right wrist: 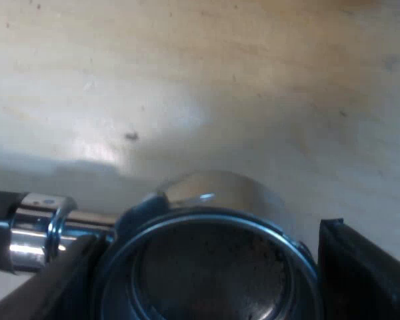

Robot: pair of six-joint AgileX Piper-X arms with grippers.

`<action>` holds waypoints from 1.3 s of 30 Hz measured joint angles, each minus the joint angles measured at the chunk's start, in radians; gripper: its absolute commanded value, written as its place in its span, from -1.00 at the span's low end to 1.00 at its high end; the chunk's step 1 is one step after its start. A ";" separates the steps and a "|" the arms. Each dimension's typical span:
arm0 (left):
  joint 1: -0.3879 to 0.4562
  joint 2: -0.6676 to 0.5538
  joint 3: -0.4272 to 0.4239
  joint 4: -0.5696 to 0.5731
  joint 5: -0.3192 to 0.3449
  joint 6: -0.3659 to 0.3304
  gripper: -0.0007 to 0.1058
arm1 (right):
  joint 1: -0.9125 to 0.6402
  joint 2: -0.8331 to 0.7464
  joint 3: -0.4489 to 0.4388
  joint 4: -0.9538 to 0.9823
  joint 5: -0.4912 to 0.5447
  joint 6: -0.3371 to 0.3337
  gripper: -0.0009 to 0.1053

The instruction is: Put the handle in the coffee machine

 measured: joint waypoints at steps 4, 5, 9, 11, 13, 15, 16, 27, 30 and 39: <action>0.000 0.000 0.000 0.000 0.000 0.074 0.54 | 0.000 -0.064 -0.006 0.054 0.005 -0.020 -0.98; 0.000 0.000 0.000 0.000 0.000 0.088 0.54 | 0.000 -0.072 -0.009 0.064 0.005 -0.025 -0.98; 0.000 0.000 0.000 0.002 0.013 0.149 0.54 | 0.000 -0.112 -0.046 0.125 0.000 -0.066 -0.98; 0.000 0.000 0.000 0.006 0.024 0.171 0.54 | 0.000 -0.121 -0.069 0.156 0.005 -0.088 -0.98; 0.000 0.000 0.000 0.014 0.031 0.223 0.54 | 0.000 -0.128 -0.110 0.201 0.005 -0.114 -0.98; 0.000 0.000 0.000 0.014 0.034 0.247 0.54 | 0.000 -0.128 -0.136 0.231 0.005 -0.132 -0.98; 0.000 0.000 0.000 0.014 0.033 0.261 0.54 | 0.000 -0.128 -0.148 0.244 0.005 -0.142 -0.98; 0.000 0.000 0.000 0.014 0.033 0.280 0.54 | 0.000 -0.128 -0.205 0.334 0.005 -0.191 -0.98; 0.000 0.000 0.000 0.014 0.033 0.280 0.54 | 0.000 -0.128 -0.205 0.358 0.005 -0.192 -0.98; 0.000 0.000 0.000 0.014 0.033 0.280 0.54 | 0.000 -0.128 -0.205 0.371 0.005 -0.198 -0.98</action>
